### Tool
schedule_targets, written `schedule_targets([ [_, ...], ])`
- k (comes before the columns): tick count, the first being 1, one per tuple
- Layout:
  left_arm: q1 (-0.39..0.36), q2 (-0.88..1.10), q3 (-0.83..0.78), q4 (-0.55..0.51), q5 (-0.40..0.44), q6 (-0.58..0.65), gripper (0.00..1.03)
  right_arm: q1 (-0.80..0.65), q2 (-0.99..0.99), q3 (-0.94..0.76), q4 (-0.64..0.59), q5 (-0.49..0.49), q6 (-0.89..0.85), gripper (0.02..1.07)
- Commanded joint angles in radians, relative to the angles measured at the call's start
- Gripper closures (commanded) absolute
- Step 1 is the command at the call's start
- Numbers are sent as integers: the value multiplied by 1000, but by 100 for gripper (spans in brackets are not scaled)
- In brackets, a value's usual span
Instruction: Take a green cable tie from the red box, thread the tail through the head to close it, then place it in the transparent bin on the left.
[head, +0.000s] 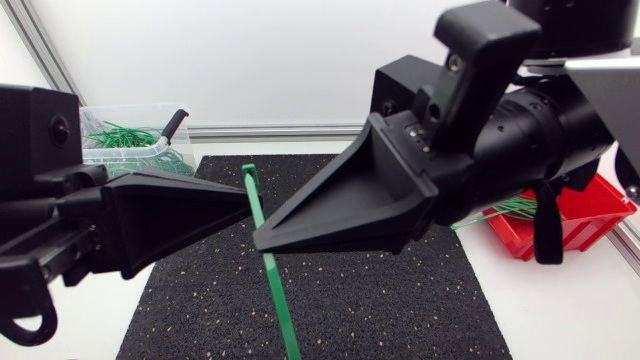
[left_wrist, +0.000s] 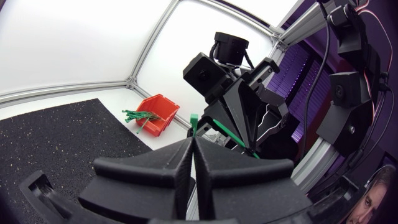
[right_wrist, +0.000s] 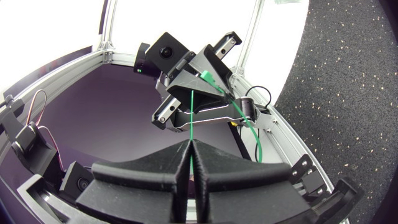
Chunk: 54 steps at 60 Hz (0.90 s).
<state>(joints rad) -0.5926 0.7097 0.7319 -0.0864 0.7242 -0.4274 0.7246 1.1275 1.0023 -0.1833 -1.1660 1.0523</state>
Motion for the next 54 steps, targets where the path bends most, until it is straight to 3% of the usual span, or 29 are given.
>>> schedule_targets([
  [1,11,-13,-19,-4,3,-30,99,-11,26,-7,-1,-18,32,101],
  [54,-12,7,-19,-27,3,-31,95,-48,57,-11,24,-44,29,101],
])
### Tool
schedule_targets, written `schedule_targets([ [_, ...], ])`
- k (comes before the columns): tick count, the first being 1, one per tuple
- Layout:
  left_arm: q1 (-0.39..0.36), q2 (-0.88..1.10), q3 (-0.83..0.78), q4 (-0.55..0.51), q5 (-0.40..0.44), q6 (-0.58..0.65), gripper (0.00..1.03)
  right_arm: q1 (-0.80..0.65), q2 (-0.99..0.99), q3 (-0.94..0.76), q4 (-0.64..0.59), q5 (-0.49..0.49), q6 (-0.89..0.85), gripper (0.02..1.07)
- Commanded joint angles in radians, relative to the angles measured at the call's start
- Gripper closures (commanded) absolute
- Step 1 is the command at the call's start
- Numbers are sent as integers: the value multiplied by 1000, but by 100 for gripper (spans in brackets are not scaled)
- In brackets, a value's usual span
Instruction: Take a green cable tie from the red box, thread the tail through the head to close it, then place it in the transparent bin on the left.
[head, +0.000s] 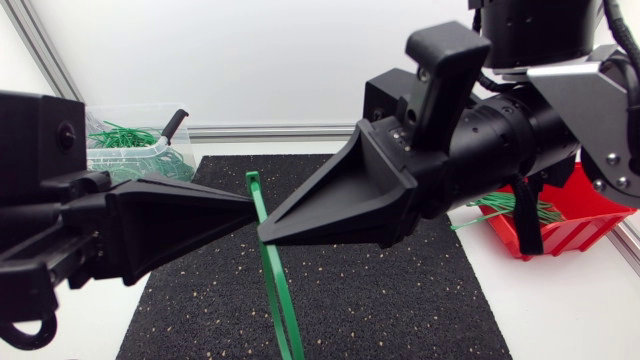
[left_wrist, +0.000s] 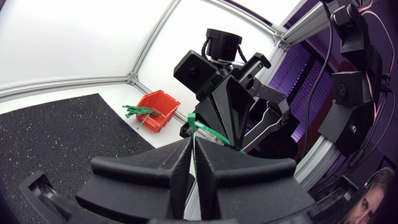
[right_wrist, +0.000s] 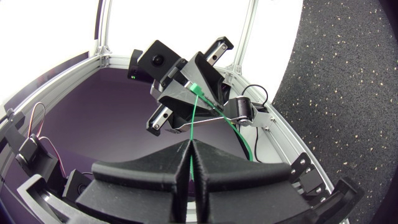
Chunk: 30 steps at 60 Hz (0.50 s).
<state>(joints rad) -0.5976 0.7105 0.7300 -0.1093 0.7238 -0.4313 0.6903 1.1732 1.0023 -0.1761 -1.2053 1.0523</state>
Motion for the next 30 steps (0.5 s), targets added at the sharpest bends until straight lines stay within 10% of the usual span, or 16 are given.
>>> schedule_targets([
  [1,-7,6,-17,-4,3,-27,95,-14,11,-11,17,-5,29,101],
  [30,13,27,-18,10,-4,-40,100,5,-18,-24,3,-5,29,101],
])
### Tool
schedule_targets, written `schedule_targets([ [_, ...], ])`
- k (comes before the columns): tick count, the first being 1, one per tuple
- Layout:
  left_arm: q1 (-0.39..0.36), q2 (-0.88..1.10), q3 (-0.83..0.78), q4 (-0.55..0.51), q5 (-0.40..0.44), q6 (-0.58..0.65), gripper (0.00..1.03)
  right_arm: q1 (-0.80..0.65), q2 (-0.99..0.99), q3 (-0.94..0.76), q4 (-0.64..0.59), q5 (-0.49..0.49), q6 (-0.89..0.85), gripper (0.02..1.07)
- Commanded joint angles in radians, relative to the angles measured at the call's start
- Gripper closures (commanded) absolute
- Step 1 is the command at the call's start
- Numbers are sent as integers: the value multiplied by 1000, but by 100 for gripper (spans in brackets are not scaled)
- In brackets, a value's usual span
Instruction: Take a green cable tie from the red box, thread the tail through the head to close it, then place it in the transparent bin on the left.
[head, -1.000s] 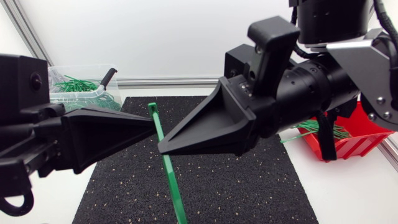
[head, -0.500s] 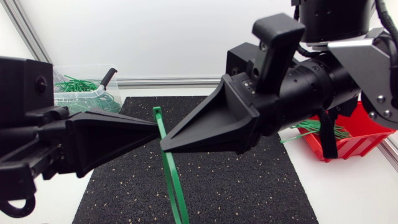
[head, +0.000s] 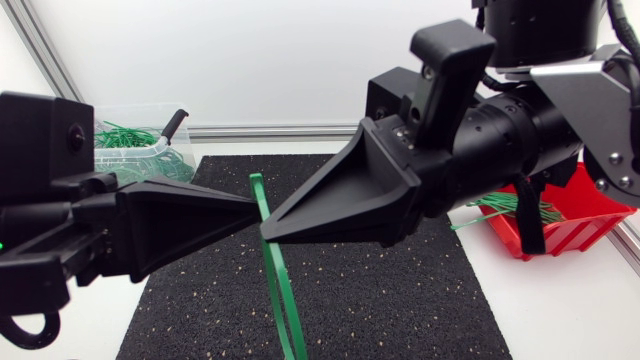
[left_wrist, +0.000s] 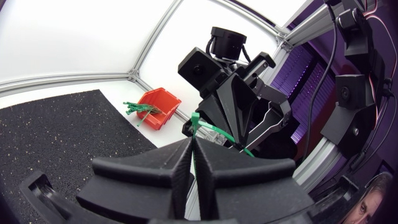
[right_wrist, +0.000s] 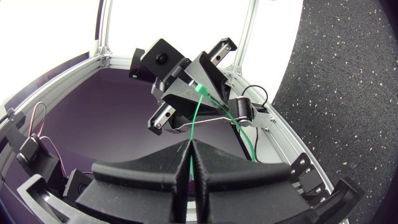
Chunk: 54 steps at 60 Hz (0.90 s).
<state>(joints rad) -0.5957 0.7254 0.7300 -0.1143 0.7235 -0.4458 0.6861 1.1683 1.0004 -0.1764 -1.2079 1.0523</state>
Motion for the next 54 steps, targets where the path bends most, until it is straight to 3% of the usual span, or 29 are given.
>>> schedule_targets([
  [1,11,16,-18,15,-4,-25,100,10,-15,-22,3,-2,29,101],
  [54,48,25,-20,24,-2,-59,100,-13,57,-31,46,-12,26,101],
])
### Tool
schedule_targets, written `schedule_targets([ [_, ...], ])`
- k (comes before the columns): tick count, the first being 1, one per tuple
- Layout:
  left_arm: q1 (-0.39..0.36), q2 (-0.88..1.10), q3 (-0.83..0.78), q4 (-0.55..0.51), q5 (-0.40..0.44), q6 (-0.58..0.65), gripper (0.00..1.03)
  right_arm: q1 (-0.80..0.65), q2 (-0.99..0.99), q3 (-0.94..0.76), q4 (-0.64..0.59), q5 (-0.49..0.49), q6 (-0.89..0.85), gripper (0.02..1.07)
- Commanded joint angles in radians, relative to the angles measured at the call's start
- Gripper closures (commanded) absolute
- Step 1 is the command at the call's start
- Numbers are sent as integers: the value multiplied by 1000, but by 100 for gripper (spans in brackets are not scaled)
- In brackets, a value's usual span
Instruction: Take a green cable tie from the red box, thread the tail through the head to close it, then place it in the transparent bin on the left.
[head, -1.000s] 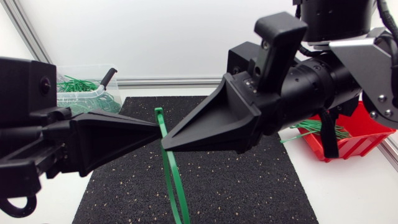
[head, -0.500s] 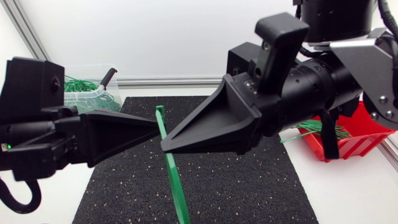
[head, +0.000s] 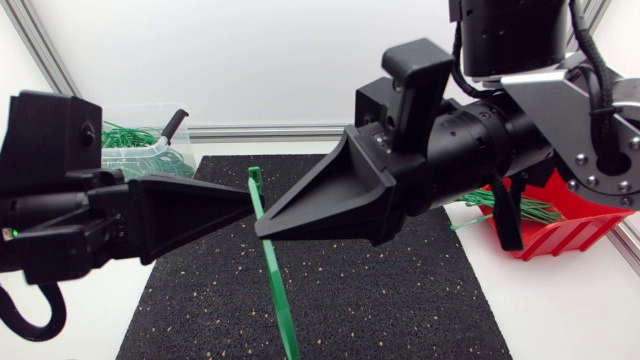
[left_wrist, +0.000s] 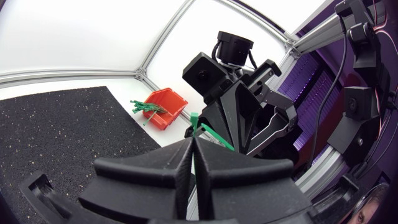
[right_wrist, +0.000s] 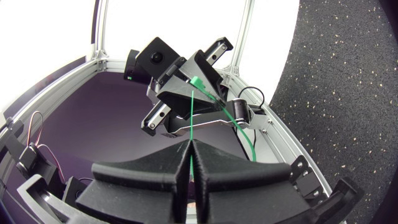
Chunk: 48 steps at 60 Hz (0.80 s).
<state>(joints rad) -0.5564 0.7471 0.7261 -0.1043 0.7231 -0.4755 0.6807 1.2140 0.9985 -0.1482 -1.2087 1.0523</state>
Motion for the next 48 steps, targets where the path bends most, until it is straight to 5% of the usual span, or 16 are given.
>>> schedule_targets([
  [1,9,3,-16,14,-2,-29,100,-9,12,-29,18,-11,26,101],
  [48,1,-15,-17,12,-2,-22,100,-27,45,-3,21,-12,26,101],
])
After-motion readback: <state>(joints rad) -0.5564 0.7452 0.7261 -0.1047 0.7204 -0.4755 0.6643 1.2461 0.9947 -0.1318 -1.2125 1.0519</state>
